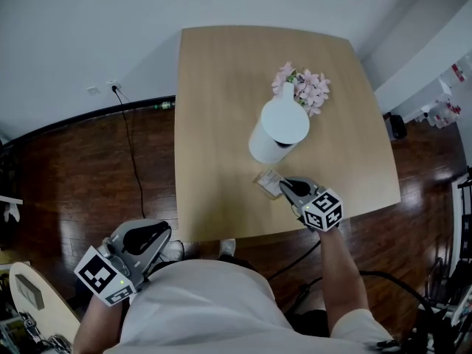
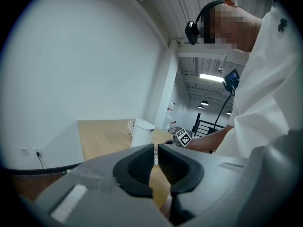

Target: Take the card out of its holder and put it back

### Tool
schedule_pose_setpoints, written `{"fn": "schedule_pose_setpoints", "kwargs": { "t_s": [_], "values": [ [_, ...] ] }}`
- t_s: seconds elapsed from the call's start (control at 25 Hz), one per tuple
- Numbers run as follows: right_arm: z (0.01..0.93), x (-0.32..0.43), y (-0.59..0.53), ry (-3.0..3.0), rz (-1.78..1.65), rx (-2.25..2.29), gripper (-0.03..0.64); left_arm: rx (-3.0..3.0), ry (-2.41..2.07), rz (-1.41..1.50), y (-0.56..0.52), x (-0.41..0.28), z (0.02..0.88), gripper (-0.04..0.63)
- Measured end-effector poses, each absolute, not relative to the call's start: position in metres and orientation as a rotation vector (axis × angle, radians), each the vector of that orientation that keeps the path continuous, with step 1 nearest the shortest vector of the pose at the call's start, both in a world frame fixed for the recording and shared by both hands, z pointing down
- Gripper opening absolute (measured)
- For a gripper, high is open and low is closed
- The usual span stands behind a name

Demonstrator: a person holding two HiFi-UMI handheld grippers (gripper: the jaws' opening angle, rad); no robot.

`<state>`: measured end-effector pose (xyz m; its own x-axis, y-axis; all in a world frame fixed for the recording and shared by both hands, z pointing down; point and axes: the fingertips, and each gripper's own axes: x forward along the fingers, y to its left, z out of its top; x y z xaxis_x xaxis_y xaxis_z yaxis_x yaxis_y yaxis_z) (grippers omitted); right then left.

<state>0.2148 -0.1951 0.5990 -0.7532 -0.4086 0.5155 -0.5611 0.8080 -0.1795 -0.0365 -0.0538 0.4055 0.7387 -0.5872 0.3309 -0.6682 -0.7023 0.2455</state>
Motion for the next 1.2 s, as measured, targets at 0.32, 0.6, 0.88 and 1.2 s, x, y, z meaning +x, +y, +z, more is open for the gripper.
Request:
{"fn": "schedule_pose_setpoints", "kwargs": {
  "t_s": [0.32, 0.6, 0.88, 1.2],
  "values": [
    [0.587, 0.211, -0.199, -2.490, 0.378, 0.868, 0.059, 2.608, -0.911, 0.325, -0.051, -0.052, 0.406, 0.031],
    [0.544, 0.224, -0.184, -2.329, 0.250, 1.214, 0.105, 2.671, -0.806, 0.319, -0.047, -0.071, 0.402, 0.029],
    [0.481, 0.187, -0.100, -2.236, 0.208, 1.462, 0.115, 2.733, -0.670, 0.271, -0.037, -0.112, 0.402, 0.015],
    [0.454, 0.084, 0.029, -2.254, 0.266, 1.570, 0.117, 2.747, -0.537, 0.291, -0.001, -0.169, 0.417, 0.014]
  ]
}}
